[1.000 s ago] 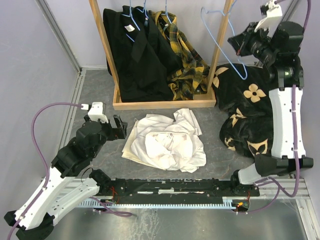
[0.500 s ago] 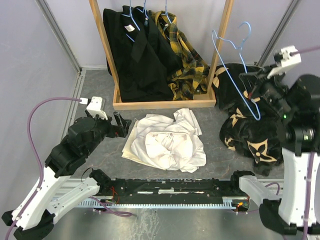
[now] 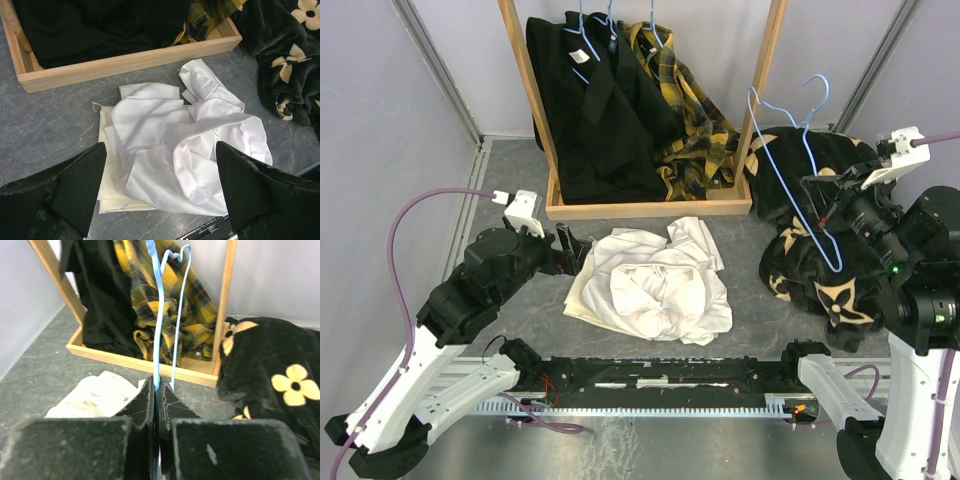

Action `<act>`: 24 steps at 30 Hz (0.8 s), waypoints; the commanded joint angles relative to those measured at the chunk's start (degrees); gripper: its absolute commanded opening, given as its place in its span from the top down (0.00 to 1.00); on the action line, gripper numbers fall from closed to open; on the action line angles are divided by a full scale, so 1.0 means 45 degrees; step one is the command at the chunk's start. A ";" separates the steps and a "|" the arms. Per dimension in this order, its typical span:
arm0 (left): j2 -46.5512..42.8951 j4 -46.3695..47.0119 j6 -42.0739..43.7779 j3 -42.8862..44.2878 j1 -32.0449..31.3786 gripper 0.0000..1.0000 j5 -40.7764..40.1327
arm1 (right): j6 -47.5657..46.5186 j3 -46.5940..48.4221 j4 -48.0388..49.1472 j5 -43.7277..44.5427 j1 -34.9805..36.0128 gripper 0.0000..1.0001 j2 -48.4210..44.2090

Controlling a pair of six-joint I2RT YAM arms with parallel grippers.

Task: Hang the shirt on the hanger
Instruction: Pick up the hanger from the clothesline, then adjust the hanger.

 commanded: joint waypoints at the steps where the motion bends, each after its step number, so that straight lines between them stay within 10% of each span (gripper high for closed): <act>1: -0.0132 0.0611 -0.0001 0.0045 0.0054 0.05 0.0438 | 0.1296 0.0220 0.1265 -0.1304 -0.0021 1.00 -0.0404; 12: -0.0088 0.0468 0.0163 0.0647 0.0055 0.06 0.0220 | 0.5831 -0.1222 0.6215 -0.4035 -0.0021 1.00 -0.1632; 24: 0.0278 0.0588 0.0255 0.1688 0.0055 0.06 0.0830 | 0.6094 -0.2756 0.6668 -0.5863 0.1012 1.00 -0.2170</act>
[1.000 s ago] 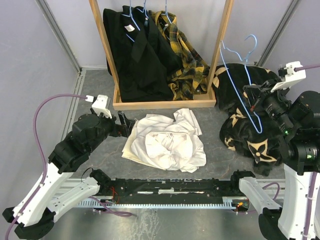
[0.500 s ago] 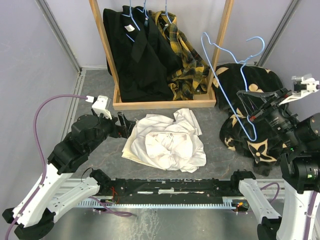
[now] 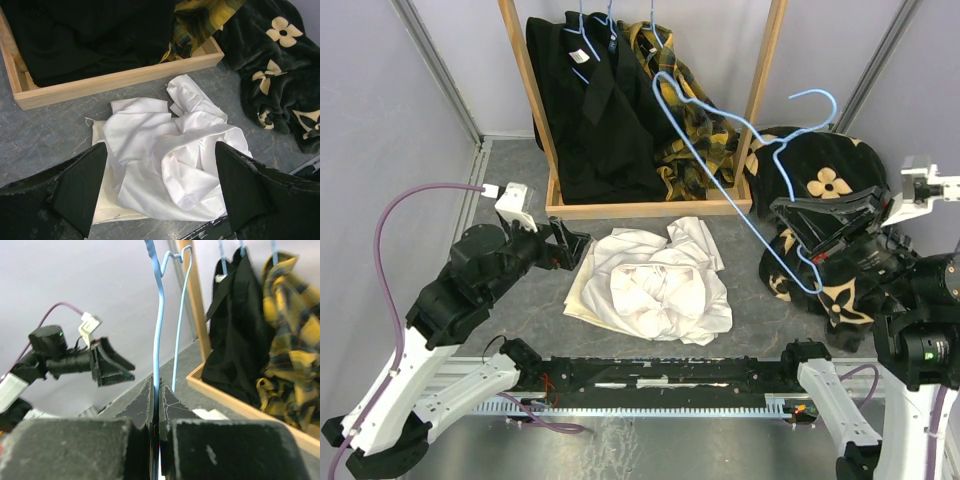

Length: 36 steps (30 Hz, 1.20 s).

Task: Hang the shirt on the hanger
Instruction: Adjust the hanger.

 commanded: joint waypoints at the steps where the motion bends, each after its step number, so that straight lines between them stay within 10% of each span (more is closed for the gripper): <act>1: 0.0093 0.0543 0.0270 0.0732 0.0065 0.06 0.0450 | -0.0959 -0.0006 -0.0294 -0.0793 0.1339 1.00 0.0367; 12: -0.0112 0.0409 0.1138 0.1049 0.0055 0.06 0.1264 | -0.6989 0.0220 -0.5666 0.0547 0.7533 1.00 0.2821; 30: 0.0963 0.0663 0.3874 0.0832 0.0057 0.08 0.8585 | -0.6934 -0.0175 -0.4315 -0.2472 0.7886 1.00 0.4502; 36: 0.1173 0.0701 0.3910 0.0865 0.0055 0.29 0.9091 | -0.6984 -0.0118 -0.4519 -0.2830 0.7937 1.00 0.4646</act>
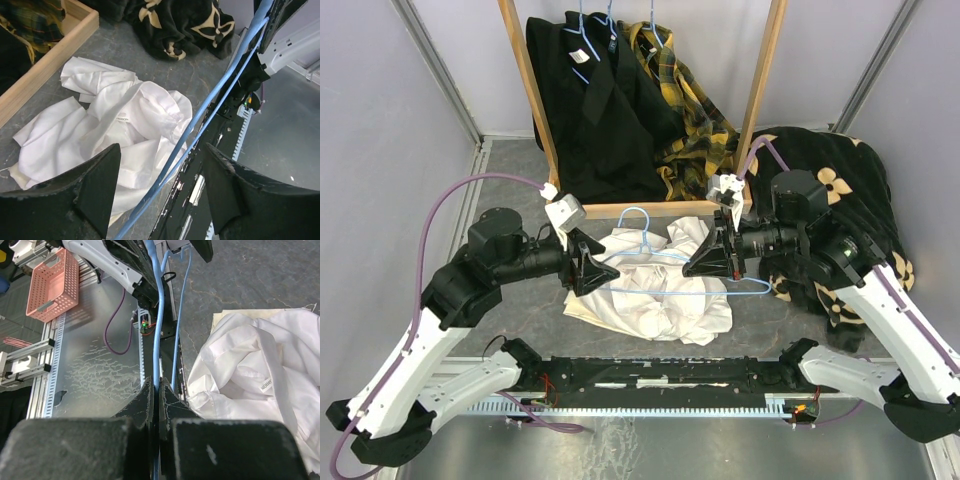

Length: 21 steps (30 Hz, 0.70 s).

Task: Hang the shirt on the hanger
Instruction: Adjust the hanger.

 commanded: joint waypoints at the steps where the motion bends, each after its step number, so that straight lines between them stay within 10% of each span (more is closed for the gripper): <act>1: 0.0007 0.0610 0.0618 0.0207 0.0055 0.33 0.1204 | 0.0055 0.0464 0.0588 -0.0673 0.0091 1.00 -0.0046; 10: -0.0032 0.0643 0.0539 0.0075 0.0055 0.83 0.2034 | 0.0322 0.0522 0.0622 -0.0119 0.0088 1.00 0.0301; 16: 0.0063 0.0567 0.0669 0.0025 0.0055 0.97 0.1705 | -0.0573 0.0878 -0.0121 0.0498 0.0084 1.00 0.0452; 21: 0.0637 0.0019 0.0938 0.0290 0.0028 0.97 0.1181 | -0.1571 0.1940 -0.1507 0.0851 0.0085 0.67 0.1016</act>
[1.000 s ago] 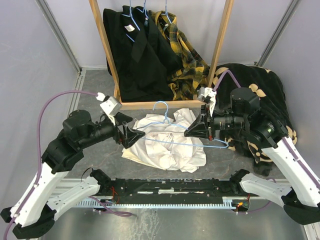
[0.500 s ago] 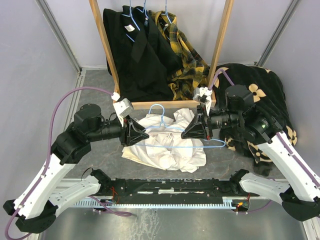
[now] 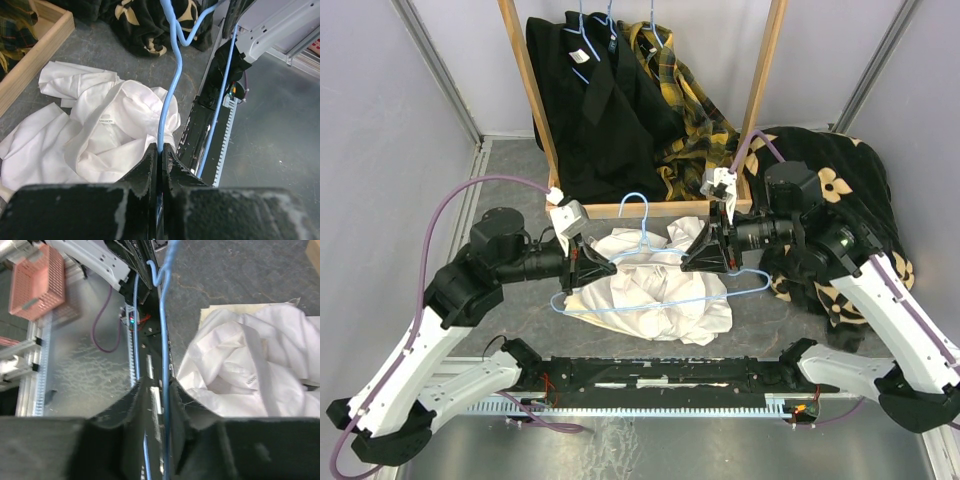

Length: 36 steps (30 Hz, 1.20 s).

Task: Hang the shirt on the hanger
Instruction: Adjust the hanger.

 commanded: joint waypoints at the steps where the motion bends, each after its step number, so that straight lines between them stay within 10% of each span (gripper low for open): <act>1: 0.0503 -0.0042 0.0589 0.0367 0.0018 0.97 -0.0434 | -0.1112 0.1379 -0.0978 0.0461 0.0081 0.63 0.0438; 14: 0.0188 0.0746 0.2437 0.0373 -0.0009 0.97 -0.2217 | -0.1744 0.3556 -0.3424 0.0039 0.0191 0.46 0.3153; 27: 0.0662 0.0394 0.3662 0.0999 -0.0033 0.97 -0.1245 | -0.2283 0.3623 -0.1221 0.0215 0.0497 0.47 0.2694; 36: 0.0461 0.0430 0.3450 0.0784 -0.0023 0.97 -0.1292 | -0.1600 0.2198 0.1321 0.3020 0.0486 0.26 0.0517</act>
